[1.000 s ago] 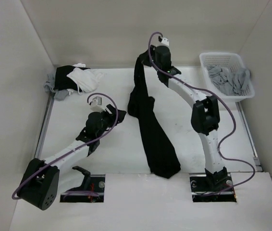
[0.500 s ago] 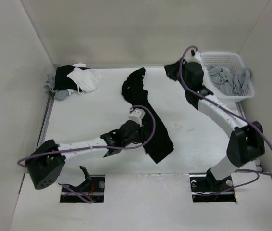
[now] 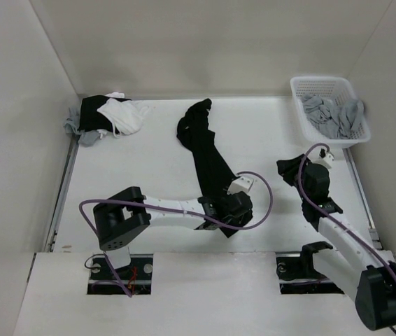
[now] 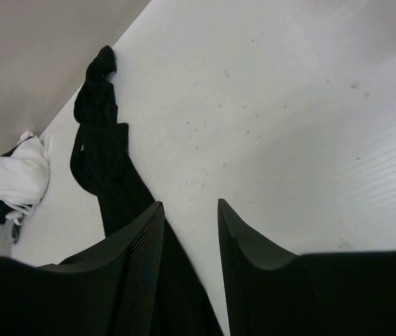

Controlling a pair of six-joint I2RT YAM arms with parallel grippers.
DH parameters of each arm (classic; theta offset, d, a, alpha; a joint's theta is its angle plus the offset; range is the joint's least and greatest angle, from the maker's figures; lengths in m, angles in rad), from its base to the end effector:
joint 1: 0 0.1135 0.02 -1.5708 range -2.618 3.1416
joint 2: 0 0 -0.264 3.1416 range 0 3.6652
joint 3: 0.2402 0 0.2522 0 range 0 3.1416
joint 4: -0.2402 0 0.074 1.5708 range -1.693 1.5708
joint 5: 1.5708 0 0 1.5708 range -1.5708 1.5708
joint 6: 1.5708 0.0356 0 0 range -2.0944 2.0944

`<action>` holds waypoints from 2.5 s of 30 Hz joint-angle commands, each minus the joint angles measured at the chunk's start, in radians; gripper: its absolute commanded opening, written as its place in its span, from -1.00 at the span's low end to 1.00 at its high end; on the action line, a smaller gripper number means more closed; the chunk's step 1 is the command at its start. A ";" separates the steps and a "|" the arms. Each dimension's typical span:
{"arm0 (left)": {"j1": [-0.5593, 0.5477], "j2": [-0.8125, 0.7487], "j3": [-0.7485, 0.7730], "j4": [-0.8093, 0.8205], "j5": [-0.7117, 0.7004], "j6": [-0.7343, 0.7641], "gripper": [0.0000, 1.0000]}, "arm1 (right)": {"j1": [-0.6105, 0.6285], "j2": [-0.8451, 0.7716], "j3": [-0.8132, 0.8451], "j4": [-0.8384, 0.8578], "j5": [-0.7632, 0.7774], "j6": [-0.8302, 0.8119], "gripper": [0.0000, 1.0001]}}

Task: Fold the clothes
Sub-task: Flatten the tank top out

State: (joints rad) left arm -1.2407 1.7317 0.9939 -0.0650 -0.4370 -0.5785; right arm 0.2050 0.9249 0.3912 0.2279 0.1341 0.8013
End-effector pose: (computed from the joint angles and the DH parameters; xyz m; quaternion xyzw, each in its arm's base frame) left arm 0.1302 -0.3335 0.1773 0.2175 0.8824 -0.1652 0.3832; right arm 0.2034 0.0374 0.2185 0.2743 0.7576 0.2371 0.5428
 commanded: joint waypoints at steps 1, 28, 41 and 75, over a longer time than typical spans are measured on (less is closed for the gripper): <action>-0.036 0.020 0.077 -0.129 -0.061 -0.125 -0.26 | -0.034 -0.073 -0.080 0.040 -0.077 0.041 -0.17; -0.061 0.054 0.068 -0.159 -0.166 -0.233 -0.51 | 0.061 -0.034 -0.124 0.165 -0.134 0.059 -0.16; -0.007 -0.163 -0.029 -0.160 -0.221 -0.238 -0.97 | 0.081 -0.011 -0.114 0.125 -0.122 0.052 0.04; 1.052 -1.253 -0.497 -0.154 0.222 -0.311 -0.94 | 0.741 0.705 0.237 0.287 -0.047 0.165 0.31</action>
State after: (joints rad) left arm -0.1524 0.4519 0.5167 -0.3202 -0.3145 -0.8654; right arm 0.9573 1.4986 0.5488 0.2855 0.1219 0.9432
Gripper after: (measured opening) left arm 0.032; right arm 0.654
